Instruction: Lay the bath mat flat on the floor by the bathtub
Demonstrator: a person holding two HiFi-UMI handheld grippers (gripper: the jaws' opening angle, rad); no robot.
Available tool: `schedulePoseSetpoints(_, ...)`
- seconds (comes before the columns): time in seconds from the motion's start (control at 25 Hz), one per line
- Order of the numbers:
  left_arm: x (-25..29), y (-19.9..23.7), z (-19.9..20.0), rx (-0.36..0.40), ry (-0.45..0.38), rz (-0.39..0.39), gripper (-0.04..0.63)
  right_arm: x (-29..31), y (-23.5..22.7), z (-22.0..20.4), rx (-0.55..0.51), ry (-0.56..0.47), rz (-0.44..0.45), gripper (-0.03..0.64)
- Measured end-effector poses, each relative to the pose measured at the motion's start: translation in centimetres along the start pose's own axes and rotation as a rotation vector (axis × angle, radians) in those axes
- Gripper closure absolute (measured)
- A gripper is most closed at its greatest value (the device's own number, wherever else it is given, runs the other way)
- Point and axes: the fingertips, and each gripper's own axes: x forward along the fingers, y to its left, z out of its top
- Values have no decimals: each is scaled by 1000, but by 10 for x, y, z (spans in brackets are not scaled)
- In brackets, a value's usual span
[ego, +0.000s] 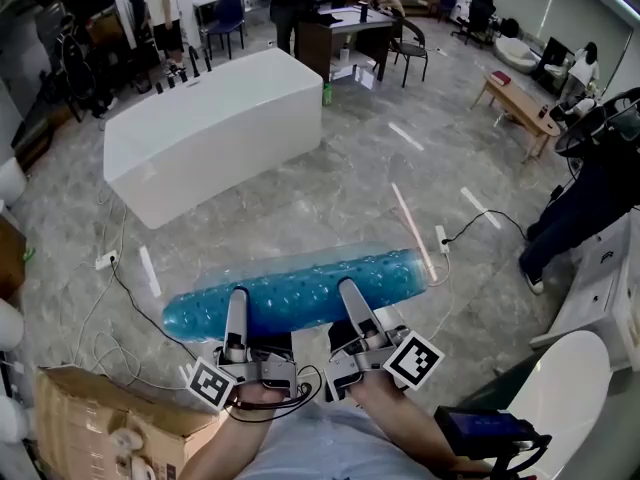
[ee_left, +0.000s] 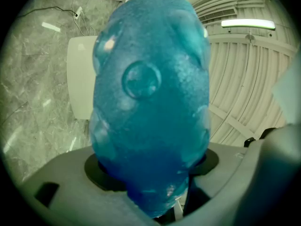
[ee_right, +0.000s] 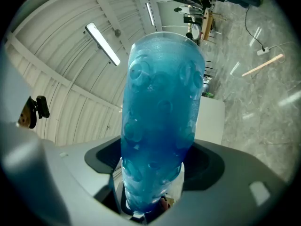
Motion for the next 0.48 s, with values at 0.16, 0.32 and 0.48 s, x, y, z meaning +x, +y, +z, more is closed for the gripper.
schedulePoseSetpoints(0.16, 4, 8, -15, 12, 1, 7, 259, -4, -11, 14, -2, 17, -9, 241)
schedulePoseSetpoints(0.32, 10, 19, -20, 22, -10, 25, 259, 3, -23, 23, 11, 35, -11, 243)
schedulePoseSetpoints(0.48, 16, 36, -7, 32, -32, 62, 259, 20, -42, 17, 44, 56, -29, 244)
